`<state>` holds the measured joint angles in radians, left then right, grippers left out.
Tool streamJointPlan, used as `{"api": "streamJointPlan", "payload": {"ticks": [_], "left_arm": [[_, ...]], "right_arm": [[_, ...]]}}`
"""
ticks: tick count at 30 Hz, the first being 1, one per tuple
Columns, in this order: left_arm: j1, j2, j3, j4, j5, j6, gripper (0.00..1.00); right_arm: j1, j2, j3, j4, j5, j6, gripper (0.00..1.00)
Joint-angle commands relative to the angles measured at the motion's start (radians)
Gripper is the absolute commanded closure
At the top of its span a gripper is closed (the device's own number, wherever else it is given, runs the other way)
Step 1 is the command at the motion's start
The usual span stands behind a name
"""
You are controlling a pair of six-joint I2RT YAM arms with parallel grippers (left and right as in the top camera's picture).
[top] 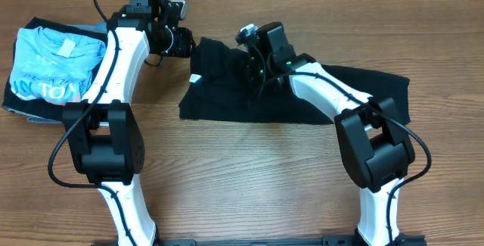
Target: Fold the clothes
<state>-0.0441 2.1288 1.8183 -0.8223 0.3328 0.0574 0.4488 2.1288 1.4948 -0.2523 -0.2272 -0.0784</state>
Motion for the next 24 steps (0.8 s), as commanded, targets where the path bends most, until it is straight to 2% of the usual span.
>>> {"api": "streamJointPlan", "payload": {"ticks": [1, 3, 5, 7, 9, 12, 13, 18, 22, 24], "left_arm": [[-0.001, -0.003, 0.017, -0.010, -0.003, -0.001, 0.55], [-0.001, -0.003, 0.017, -0.021, -0.004, -0.001, 0.55], [-0.001, -0.003, 0.017, -0.027, -0.012, -0.001, 0.55], [-0.001, -0.003, 0.017, -0.019, -0.045, -0.002, 0.47], [-0.001, -0.003, 0.017, -0.005, -0.051, -0.003, 0.45], [-0.001, -0.003, 0.017, 0.002, -0.052, -0.013, 0.43], [-0.001, -0.003, 0.017, 0.005, -0.052, -0.013, 0.39], [-0.001, -0.003, 0.017, 0.030, -0.055, -0.013, 0.33], [-0.001, -0.003, 0.017, 0.039, -0.054, -0.013, 0.33], [-0.001, -0.003, 0.017, 0.039, -0.055, -0.013, 0.32]], "right_arm": [[-0.032, -0.042, 0.024, -0.002, 0.032, -0.014, 0.61], [-0.029, -0.050, 0.043, -0.091, 0.051, -0.127, 0.63], [-0.001, -0.069, 0.082, -0.216, 0.157, -0.204, 0.62], [0.042, -0.093, 0.103, -0.296, 0.276, -0.260, 0.61], [0.089, -0.098, 0.103, -0.326, 0.319, -0.297, 0.61], [0.149, -0.098, 0.101, -0.341, 0.324, -0.296, 0.61], [0.180, -0.098, 0.101, -0.340, 0.333, -0.296, 0.61], [0.259, -0.085, 0.083, -0.334, 0.526, -0.296, 0.62], [0.259, -0.039, 0.060, -0.289, 0.526, -0.288, 0.73], [0.259, -0.011, 0.060, -0.259, 0.525, -0.288, 0.74]]}}
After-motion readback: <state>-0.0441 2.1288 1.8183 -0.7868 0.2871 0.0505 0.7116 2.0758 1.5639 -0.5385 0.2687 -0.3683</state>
